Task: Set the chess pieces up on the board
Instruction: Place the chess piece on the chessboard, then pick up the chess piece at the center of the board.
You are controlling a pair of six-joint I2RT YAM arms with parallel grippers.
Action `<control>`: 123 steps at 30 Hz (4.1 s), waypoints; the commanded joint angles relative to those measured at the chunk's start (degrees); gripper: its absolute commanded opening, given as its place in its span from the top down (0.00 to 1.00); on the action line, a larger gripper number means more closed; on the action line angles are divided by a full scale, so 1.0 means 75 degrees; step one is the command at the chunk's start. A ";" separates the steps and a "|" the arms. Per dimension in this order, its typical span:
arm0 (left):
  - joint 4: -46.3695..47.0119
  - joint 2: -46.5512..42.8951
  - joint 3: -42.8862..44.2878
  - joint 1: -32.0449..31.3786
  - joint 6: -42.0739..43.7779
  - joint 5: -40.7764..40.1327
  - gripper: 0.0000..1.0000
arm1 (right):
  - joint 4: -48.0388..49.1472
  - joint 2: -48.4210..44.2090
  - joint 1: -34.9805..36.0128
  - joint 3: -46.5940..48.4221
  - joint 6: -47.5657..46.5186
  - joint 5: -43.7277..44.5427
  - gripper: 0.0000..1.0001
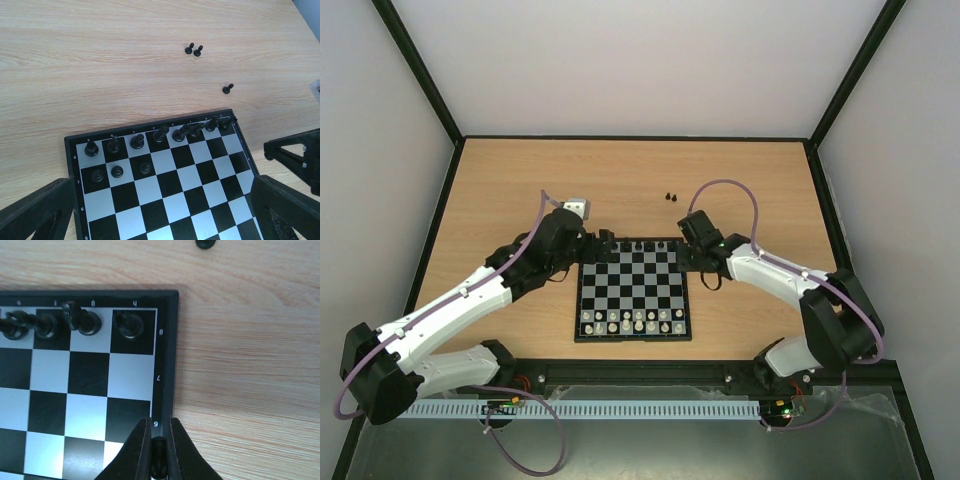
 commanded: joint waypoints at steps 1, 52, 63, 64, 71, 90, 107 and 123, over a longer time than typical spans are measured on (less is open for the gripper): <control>-0.0059 -0.0065 0.0187 -0.0031 -0.0087 -0.0140 0.01 | -0.0250 0.0443 0.0097 0.0245 0.0043 0.0025 0.96; 0.0215 0.0249 0.0022 0.0074 0.0037 -0.0058 0.01 | 0.0152 0.2021 0.0333 0.1087 -0.0054 0.0246 0.78; 0.0116 0.0095 0.0034 0.0075 0.0014 -0.0076 0.01 | -0.0210 0.0855 0.0357 0.0790 0.0020 0.0279 0.66; 0.0105 0.0073 0.0034 0.0074 0.0007 -0.0081 0.01 | -0.0324 0.0640 0.0357 0.0799 0.0032 0.0344 0.64; 0.0084 -0.0095 -0.0006 0.0074 -0.0028 -0.0015 0.01 | -0.0962 0.0042 -0.0239 0.1586 -0.0148 0.0660 0.53; 0.0135 -0.0418 -0.0188 0.0074 -0.0098 0.0192 0.01 | -0.1296 0.3931 -0.1405 0.4187 -0.0646 -0.0109 0.57; 0.0260 -0.0288 -0.0211 0.0074 -0.0039 0.0211 0.01 | -0.1267 0.4461 -0.1413 0.4297 -0.0727 0.0241 0.73; 0.0268 -0.0196 -0.0177 0.0074 -0.0018 0.0188 0.01 | -0.1266 0.4706 -0.1495 0.4380 -0.0787 0.0269 0.83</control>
